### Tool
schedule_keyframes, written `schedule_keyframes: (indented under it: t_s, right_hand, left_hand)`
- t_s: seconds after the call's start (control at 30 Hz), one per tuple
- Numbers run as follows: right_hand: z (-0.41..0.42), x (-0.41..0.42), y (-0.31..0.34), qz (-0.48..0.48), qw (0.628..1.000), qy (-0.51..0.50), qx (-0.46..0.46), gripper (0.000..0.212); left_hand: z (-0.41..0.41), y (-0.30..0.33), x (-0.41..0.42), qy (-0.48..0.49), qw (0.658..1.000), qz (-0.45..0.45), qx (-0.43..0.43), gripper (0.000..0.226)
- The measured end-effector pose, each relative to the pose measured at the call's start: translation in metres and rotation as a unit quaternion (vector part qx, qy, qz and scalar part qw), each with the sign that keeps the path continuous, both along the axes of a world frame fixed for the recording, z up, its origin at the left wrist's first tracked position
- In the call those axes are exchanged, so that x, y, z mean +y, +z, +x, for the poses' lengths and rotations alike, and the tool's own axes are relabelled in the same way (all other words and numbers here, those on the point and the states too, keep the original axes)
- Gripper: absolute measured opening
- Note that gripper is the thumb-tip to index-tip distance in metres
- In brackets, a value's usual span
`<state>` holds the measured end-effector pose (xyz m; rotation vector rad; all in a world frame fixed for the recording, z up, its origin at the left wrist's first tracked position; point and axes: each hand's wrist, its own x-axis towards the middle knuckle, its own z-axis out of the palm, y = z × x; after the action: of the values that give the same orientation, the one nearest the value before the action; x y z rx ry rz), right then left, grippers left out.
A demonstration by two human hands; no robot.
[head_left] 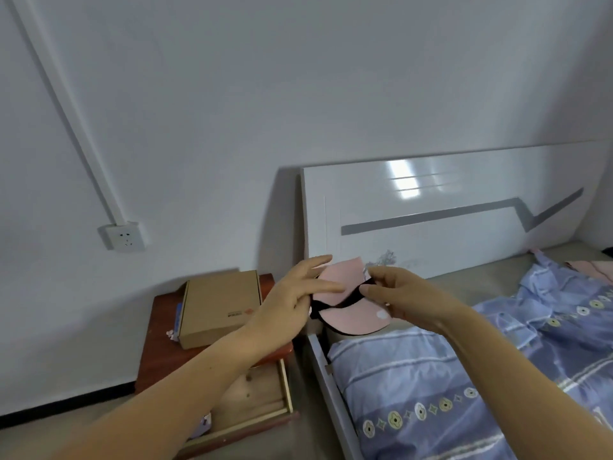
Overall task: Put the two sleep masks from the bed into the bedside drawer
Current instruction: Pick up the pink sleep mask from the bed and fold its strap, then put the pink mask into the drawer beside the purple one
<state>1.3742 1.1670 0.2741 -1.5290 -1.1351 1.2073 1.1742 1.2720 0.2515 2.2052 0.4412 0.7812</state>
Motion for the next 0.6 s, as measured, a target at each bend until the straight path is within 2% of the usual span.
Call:
schedule_keyframes:
  t_s: [0.03,0.1,0.13,0.2,0.27,0.37,0.6]
  right_hand:
    - [-0.004,0.007,-0.006,0.006,1.000,-0.022,0.000,0.015]
    - [-0.013,0.022,-0.021,0.004,0.998,-0.063,0.014,0.017]
    - [-0.019,0.029,-0.032,-0.006,0.997,-0.071,0.015,0.018]
    - [-0.033,0.044,-0.059,-0.036,0.998,-0.055,-0.001,0.016]
    - [-0.053,0.059,-0.093,-0.085,0.996,-0.027,-0.024,0.014]
    - [-0.086,0.079,-0.152,-0.166,0.985,0.013,-0.042,0.007]
    - [-0.161,0.126,-0.281,-0.304,0.943,0.021,-0.137,0.007]
  left_hand:
    - [-0.004,-0.006,0.002,0.027,0.990,-0.133,-0.027,0.064]
    - [-0.011,-0.021,0.002,0.040,0.913,-0.401,-0.065,0.035]
    - [-0.017,-0.031,0.003,0.037,0.876,-0.478,-0.059,0.029]
    - [-0.031,-0.059,0.005,0.069,0.871,-0.487,-0.012,0.028]
    - [-0.049,-0.088,0.006,0.146,0.869,-0.472,0.015,0.015]
    - [-0.082,-0.138,0.014,0.238,0.828,-0.504,0.058,0.007]
    - [-0.141,-0.253,0.061,0.296,0.760,-0.534,0.222,0.012]
